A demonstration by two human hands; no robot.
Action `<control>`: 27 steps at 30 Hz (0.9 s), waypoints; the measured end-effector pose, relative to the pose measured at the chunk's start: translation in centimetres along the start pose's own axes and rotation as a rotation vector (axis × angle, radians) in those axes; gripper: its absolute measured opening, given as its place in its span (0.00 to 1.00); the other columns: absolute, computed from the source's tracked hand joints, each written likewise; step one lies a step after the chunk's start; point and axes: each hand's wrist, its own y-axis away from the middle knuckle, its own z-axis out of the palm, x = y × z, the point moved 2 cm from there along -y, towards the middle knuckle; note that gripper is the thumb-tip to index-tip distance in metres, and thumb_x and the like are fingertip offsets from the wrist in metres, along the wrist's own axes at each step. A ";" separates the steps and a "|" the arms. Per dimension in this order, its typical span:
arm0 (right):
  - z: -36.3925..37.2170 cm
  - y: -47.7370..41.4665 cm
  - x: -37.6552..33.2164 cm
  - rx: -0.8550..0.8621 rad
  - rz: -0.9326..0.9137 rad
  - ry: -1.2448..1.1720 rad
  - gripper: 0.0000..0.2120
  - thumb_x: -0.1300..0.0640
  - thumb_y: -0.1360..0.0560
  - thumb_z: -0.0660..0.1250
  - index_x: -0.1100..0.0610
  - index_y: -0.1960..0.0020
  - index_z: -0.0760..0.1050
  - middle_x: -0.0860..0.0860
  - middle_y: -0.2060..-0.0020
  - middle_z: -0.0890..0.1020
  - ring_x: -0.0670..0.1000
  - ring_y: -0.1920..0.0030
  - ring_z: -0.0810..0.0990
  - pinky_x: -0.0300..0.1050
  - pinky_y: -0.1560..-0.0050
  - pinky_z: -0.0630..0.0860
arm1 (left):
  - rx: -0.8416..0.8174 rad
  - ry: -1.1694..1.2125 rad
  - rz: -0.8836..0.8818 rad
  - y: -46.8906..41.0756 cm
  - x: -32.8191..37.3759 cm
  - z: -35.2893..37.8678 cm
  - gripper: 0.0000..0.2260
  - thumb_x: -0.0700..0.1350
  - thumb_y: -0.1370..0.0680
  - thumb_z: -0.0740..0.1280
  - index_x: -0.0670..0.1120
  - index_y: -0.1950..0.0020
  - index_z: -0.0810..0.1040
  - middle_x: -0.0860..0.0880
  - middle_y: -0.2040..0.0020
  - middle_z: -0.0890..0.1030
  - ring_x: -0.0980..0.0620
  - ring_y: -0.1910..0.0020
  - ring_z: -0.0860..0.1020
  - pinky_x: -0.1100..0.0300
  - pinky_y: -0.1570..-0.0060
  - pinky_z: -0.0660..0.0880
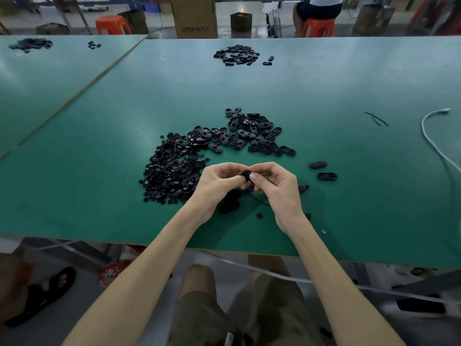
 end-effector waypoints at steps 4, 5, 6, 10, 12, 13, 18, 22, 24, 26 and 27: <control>0.1 0.0 0.0 0.003 0.009 -0.005 0.08 0.69 0.22 0.72 0.58 0.51 0.83 0.48 0.65 0.86 0.43 0.66 0.81 0.36 0.60 0.78 | -0.008 0.001 -0.001 0.0 0.0 -0.1 0.09 0.38 0.29 0.72 0.46 0.51 0.88 0.42 0.56 0.86 0.49 0.57 0.82 0.58 0.49 0.80; 0.1 0.0 0.0 0.007 0.011 -0.005 0.08 0.69 0.22 0.72 0.57 0.51 0.83 0.48 0.65 0.86 0.43 0.66 0.81 0.36 0.60 0.78 | -0.007 0.006 -0.004 0.0 0.0 -0.1 0.09 0.38 0.29 0.72 0.46 0.51 0.88 0.42 0.55 0.86 0.48 0.57 0.83 0.57 0.49 0.80; 0.1 0.0 0.0 0.010 0.014 -0.004 0.08 0.69 0.22 0.72 0.57 0.51 0.83 0.48 0.65 0.86 0.43 0.66 0.81 0.36 0.60 0.78 | -0.006 0.010 -0.007 0.0 0.0 -0.1 0.09 0.38 0.29 0.72 0.46 0.52 0.88 0.42 0.55 0.86 0.48 0.57 0.83 0.57 0.49 0.80; 0.1 -0.1 0.2 0.013 0.019 -0.007 0.08 0.69 0.22 0.72 0.57 0.51 0.83 0.47 0.66 0.85 0.43 0.66 0.80 0.35 0.60 0.77 | -0.005 0.028 -0.011 -0.1 0.0 -0.1 0.08 0.39 0.29 0.73 0.47 0.52 0.88 0.41 0.54 0.86 0.47 0.56 0.82 0.57 0.48 0.80; 0.0 -0.1 0.3 0.027 0.021 -0.010 0.07 0.68 0.22 0.72 0.58 0.50 0.84 0.47 0.65 0.85 0.44 0.65 0.79 0.36 0.60 0.77 | -0.023 0.052 -0.025 -0.1 0.1 -0.3 0.09 0.39 0.28 0.74 0.44 0.49 0.88 0.40 0.53 0.86 0.47 0.55 0.83 0.58 0.49 0.80; -0.1 -0.2 0.4 0.035 0.020 -0.014 0.06 0.68 0.22 0.72 0.59 0.50 0.84 0.48 0.65 0.85 0.45 0.65 0.79 0.36 0.60 0.77 | -0.045 0.068 -0.031 -0.2 0.1 -0.5 0.09 0.38 0.27 0.75 0.43 0.47 0.87 0.40 0.52 0.86 0.47 0.54 0.84 0.58 0.49 0.80; -0.3 -0.2 0.7 0.062 0.023 -0.035 0.06 0.67 0.21 0.72 0.58 0.49 0.84 0.50 0.62 0.85 0.46 0.64 0.79 0.38 0.60 0.77 | -0.103 0.098 -0.026 0.0 0.1 -0.9 0.12 0.39 0.24 0.76 0.41 0.42 0.86 0.39 0.48 0.86 0.47 0.51 0.85 0.58 0.46 0.80; -0.3 -0.3 0.8 0.067 0.024 -0.033 0.05 0.66 0.21 0.72 0.57 0.49 0.84 0.48 0.62 0.85 0.45 0.64 0.79 0.38 0.60 0.77 | -0.090 0.085 -0.015 0.0 0.1 -0.7 0.11 0.41 0.25 0.76 0.43 0.42 0.86 0.39 0.48 0.86 0.47 0.51 0.84 0.59 0.47 0.79; -0.3 -0.3 0.9 0.067 0.026 -0.032 0.05 0.66 0.21 0.73 0.57 0.49 0.84 0.48 0.62 0.86 0.45 0.64 0.79 0.37 0.60 0.77 | -0.084 0.081 -0.017 -0.1 0.2 -0.7 0.11 0.41 0.25 0.76 0.43 0.43 0.87 0.39 0.48 0.86 0.47 0.51 0.84 0.59 0.48 0.80; -0.4 -0.3 0.9 0.067 0.027 -0.031 0.05 0.66 0.21 0.73 0.57 0.49 0.84 0.48 0.62 0.86 0.45 0.64 0.79 0.37 0.60 0.78 | -0.078 0.071 -0.019 -0.1 0.2 -0.7 0.11 0.41 0.25 0.76 0.43 0.44 0.87 0.39 0.49 0.87 0.47 0.52 0.85 0.59 0.49 0.80; -0.4 -0.3 0.9 0.068 0.028 -0.031 0.05 0.66 0.21 0.73 0.57 0.49 0.84 0.48 0.62 0.86 0.45 0.64 0.79 0.37 0.60 0.78 | -0.074 0.068 -0.020 -0.1 0.2 -0.7 0.11 0.41 0.25 0.76 0.44 0.44 0.87 0.39 0.49 0.87 0.47 0.52 0.85 0.59 0.49 0.80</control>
